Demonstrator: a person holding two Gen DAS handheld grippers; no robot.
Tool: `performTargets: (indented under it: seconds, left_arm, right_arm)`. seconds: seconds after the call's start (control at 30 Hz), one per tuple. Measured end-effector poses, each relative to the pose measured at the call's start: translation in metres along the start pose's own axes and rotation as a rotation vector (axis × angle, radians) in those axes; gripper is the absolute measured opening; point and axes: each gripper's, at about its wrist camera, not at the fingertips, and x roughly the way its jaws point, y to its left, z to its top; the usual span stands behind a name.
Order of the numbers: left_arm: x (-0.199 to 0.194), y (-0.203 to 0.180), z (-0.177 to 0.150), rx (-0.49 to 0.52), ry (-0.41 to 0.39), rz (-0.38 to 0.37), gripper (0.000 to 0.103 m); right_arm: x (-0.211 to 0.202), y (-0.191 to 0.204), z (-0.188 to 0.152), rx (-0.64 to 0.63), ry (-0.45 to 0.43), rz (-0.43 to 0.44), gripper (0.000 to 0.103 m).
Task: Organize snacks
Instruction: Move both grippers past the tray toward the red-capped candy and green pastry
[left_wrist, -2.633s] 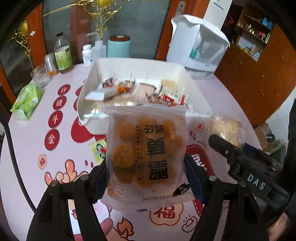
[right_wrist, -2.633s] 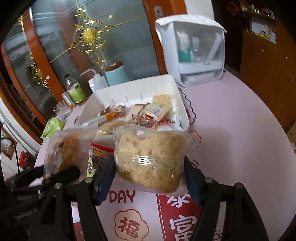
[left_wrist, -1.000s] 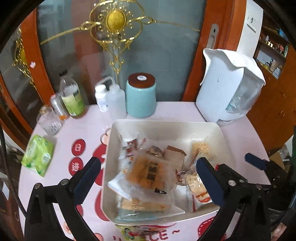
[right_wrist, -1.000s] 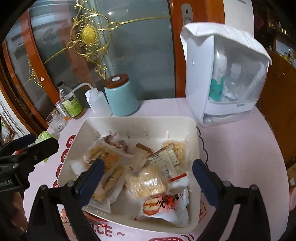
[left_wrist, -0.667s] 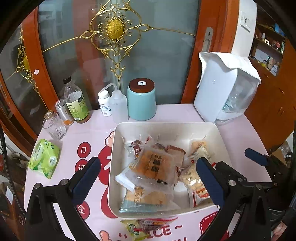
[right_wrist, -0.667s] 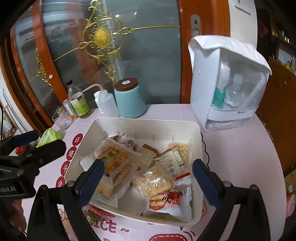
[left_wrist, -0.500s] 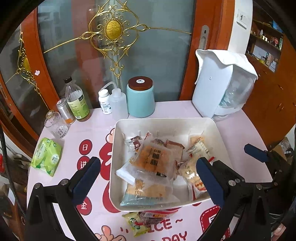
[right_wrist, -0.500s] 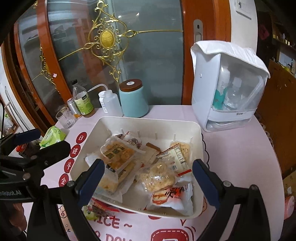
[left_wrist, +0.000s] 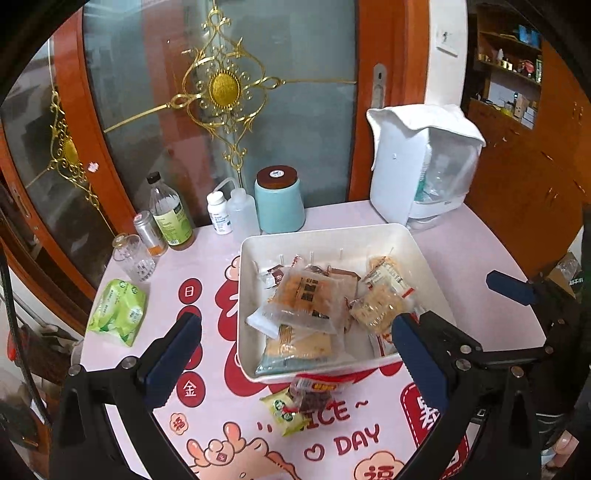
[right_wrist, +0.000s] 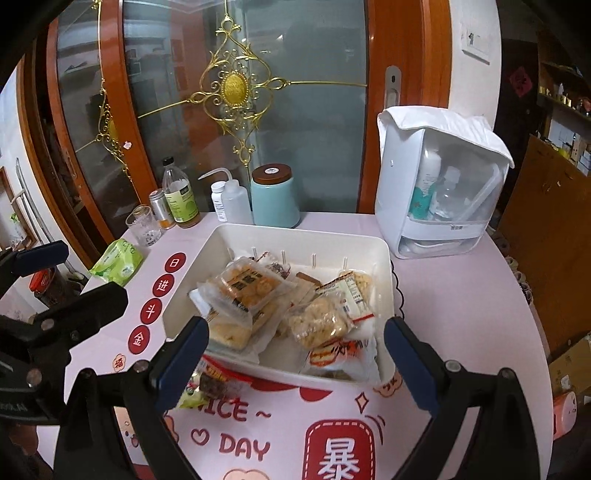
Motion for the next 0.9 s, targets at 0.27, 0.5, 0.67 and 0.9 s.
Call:
performTargets:
  seconds: [0.27, 0.5, 0.67, 0.9]
  left_arm:
    - [-0.036, -0.003, -0.021, 0.037, -0.047, 0.017, 0.103]
    - [-0.034, 0.004, -0.053, 0.054, -0.021, 0.014, 0.103]
    - [-0.016, 0.017, -0.087, 0.020, 0.026, 0.016, 0.103]
    - [0.033, 0.038, -0.138, -0.061, 0.148, 0.016, 0.103]
  right_arm:
    - [-0.025, 0.016, -0.024, -0.019, -0.031, -0.015, 0.097]
    - [-0.009, 0.029, -0.053, -0.063, 0.013, -0.001, 0.096]
    - [0.018, 0.031, -0.079, -0.058, 0.085, 0.062, 0.095]
    - [0.069, 0.038, -0.107, -0.024, 0.168, 0.134, 0.088]
